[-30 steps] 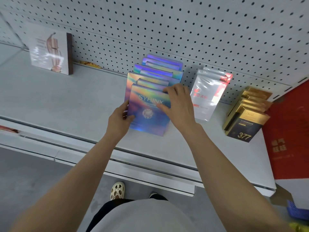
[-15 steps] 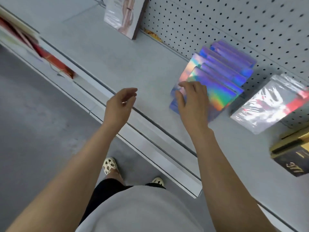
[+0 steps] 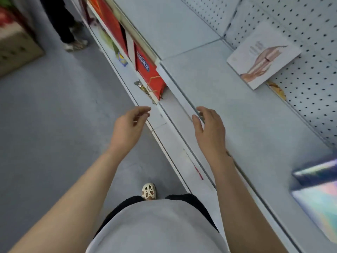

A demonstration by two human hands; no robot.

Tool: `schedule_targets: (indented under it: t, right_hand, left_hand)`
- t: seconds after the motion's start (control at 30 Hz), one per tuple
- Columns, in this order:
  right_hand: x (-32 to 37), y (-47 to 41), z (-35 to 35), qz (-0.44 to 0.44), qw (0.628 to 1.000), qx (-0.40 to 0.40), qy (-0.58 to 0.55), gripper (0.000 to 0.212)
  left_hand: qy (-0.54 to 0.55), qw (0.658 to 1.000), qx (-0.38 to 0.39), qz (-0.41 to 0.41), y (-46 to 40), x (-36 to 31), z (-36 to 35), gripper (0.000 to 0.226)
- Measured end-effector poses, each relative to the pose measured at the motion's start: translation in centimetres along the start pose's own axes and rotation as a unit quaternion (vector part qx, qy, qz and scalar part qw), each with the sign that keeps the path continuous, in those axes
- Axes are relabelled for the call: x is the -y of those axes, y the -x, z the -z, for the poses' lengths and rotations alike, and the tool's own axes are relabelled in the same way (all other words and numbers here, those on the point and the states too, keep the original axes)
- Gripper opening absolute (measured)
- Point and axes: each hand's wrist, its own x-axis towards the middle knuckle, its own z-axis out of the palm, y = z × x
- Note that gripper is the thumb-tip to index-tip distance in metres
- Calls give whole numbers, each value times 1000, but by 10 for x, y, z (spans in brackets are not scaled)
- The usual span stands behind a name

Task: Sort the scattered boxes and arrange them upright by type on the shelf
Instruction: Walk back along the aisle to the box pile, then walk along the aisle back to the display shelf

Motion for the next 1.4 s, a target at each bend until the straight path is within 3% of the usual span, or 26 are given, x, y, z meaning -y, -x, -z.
schedule_targets:
  t: [0.3,0.67,0.83,1.17,1.4]
  right_hand:
    - [59,-122,-76,44,997,59,16,33]
    - [109,-329,-163,91,993,75,2,31]
    - [145,-419,-204,98,992,85,-1,33]
    - [210,-621,-306,56,998,19,29,44]
    - [248,-759,-338,-1,998,0,69,47]
  left_hand:
    - [-6,998,-40,43,-111,31,59,22]
    - [-40,996,-68,51,-316,41,104,22]
    - [-62,995,-42,61,-412,50,137,29]
    - [-134,990,32,-37,-653,90,229,32]
    - [-225,959,74,-158,-821,77,273,43]
